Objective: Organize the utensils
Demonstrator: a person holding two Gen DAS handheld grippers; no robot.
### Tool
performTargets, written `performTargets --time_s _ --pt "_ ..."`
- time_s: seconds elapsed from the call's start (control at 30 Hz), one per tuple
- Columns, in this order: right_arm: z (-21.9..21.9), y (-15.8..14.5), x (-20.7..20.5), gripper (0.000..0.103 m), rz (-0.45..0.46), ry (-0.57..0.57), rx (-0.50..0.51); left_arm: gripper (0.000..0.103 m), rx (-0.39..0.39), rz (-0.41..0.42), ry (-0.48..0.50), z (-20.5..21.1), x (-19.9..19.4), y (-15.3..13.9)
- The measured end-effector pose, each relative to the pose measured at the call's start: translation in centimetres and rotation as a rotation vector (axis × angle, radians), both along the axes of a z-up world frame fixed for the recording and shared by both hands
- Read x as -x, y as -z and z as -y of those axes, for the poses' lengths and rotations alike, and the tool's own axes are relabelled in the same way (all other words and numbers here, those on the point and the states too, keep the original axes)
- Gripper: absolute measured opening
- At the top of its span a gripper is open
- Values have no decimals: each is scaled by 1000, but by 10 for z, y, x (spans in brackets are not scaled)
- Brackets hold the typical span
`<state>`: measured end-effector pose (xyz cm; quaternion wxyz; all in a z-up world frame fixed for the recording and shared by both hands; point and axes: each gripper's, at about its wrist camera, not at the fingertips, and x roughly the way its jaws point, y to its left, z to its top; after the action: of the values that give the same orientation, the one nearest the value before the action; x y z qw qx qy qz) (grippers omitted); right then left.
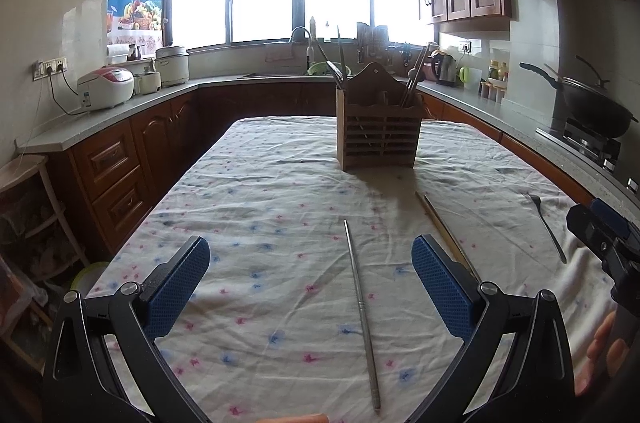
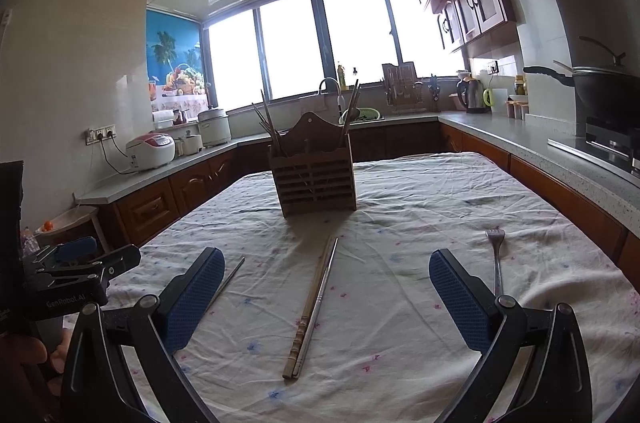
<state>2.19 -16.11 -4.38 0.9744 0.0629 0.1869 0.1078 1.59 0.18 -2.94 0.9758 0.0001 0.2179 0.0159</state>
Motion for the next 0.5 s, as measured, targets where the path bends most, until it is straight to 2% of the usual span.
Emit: performTargets --time_s 0.5 --pt "-4 -3 2 103 16 -11 7 103 18 6 -5 -4 1 0"
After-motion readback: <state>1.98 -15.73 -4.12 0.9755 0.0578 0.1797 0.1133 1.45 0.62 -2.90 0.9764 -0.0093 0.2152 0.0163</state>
